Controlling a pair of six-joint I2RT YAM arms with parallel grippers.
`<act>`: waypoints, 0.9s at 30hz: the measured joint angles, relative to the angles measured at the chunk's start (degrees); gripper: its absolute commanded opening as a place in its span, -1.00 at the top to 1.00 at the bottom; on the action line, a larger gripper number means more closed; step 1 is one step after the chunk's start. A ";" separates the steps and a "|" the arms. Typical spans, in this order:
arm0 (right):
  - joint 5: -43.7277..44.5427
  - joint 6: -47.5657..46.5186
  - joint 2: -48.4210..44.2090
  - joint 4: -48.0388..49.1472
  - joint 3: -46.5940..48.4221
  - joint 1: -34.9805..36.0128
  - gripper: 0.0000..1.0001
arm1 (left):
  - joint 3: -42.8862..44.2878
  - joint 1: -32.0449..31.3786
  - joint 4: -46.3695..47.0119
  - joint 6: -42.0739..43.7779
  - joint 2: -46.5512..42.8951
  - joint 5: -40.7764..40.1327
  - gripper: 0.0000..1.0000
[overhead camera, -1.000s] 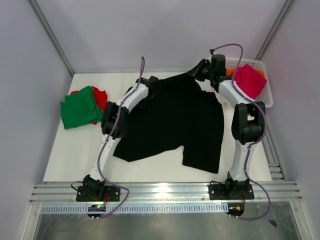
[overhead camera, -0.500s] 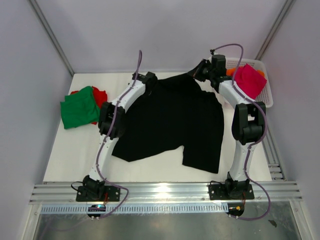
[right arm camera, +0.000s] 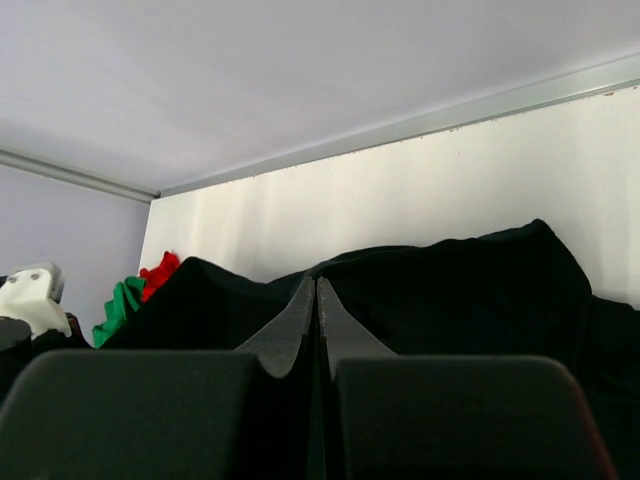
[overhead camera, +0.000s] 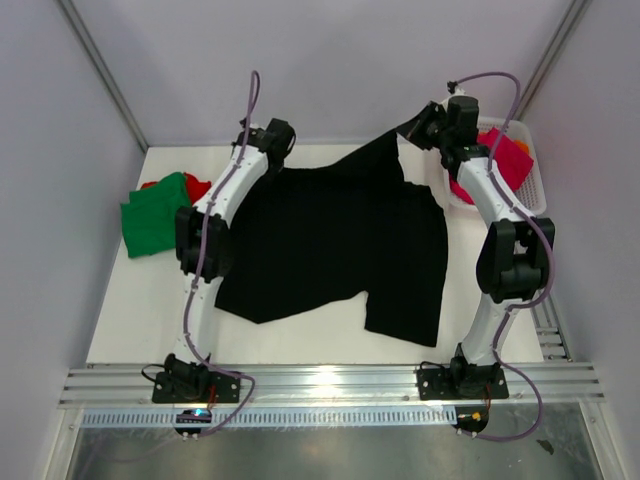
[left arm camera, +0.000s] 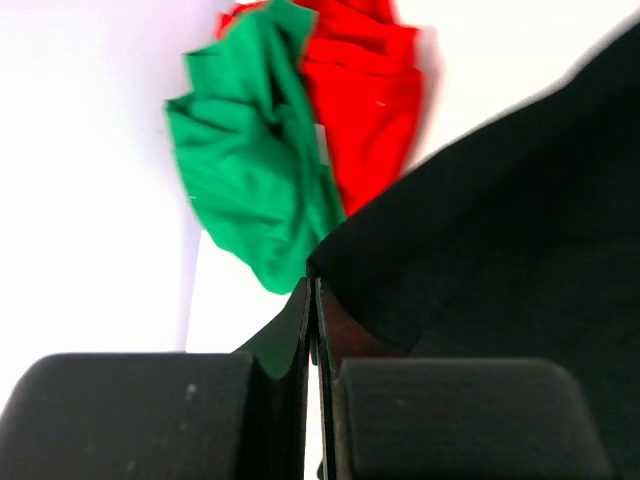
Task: Fold and stack the t-shirts
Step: Flatten out the tshirt
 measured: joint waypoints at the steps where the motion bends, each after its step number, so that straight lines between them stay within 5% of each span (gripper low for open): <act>1: 0.15 -0.11 -0.35 -0.13 0.00 -0.09 0.94 | 0.04 0.28 0.00 0.28 -0.55 -0.57 1.00; 27: 2.23 -2.54 -6.86 -2.49 -1.66 -0.09 0.94 | 1.75 0.26 0.92 7.39 -13.00 -12.41 1.00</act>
